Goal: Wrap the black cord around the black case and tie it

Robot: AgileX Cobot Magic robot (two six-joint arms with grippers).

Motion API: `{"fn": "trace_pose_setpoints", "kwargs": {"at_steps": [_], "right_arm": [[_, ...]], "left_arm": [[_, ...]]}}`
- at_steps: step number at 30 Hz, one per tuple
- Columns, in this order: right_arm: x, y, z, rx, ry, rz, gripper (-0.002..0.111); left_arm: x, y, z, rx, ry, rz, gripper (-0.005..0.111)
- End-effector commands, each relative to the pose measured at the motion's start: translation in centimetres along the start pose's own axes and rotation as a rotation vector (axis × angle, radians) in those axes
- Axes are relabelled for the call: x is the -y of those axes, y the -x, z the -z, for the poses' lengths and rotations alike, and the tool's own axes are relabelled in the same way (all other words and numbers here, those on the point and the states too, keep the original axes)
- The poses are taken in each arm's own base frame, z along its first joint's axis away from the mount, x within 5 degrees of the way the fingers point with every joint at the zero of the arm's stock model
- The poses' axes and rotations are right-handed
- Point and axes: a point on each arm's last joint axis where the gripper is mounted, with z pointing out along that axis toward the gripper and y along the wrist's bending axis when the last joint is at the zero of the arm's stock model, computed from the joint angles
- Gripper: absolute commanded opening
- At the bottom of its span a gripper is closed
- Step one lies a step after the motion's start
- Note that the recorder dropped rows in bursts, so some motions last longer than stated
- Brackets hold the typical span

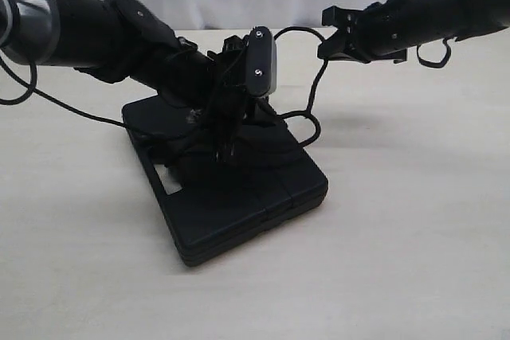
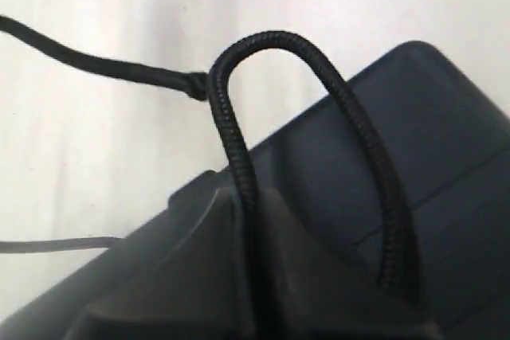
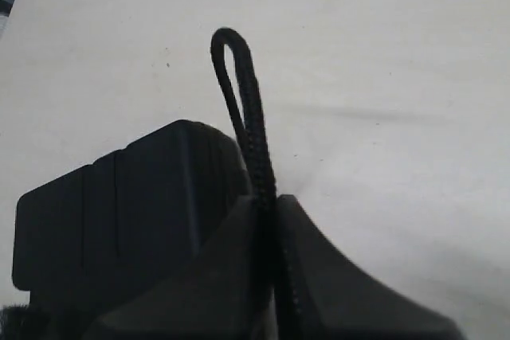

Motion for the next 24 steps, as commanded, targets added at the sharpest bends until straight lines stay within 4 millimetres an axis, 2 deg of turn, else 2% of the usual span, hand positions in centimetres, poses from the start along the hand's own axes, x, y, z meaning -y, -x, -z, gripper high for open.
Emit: {"fn": "trace_pose_setpoints", "kwargs": {"at_steps": [1, 7, 13, 18, 24], "right_arm": [[-1.7, -0.7, -0.8, -0.053, 0.043, 0.044, 0.004], [-2.4, -1.5, -0.6, -0.149, 0.113, 0.013, 0.004], [-2.8, -2.0, -0.5, -0.204, 0.16, 0.005, 0.004], [-3.0, -2.3, -0.4, -0.236, 0.184, 0.006, 0.004], [-2.9, -2.4, -0.4, -0.249, 0.173, 0.008, 0.004]], "left_arm": [[-0.5, 1.0, -0.1, -0.026, 0.1, -0.042, 0.0], [-1.8, 1.0, -0.1, -0.1, 0.293, -0.012, 0.0], [-1.9, 0.4, -0.6, -0.119, 0.306, 0.011, 0.0], [-3.5, -0.6, 0.2, -0.187, 0.533, 0.2, 0.0], [-2.3, 0.1, -0.5, -0.116, 0.372, 0.169, 0.0]]}}
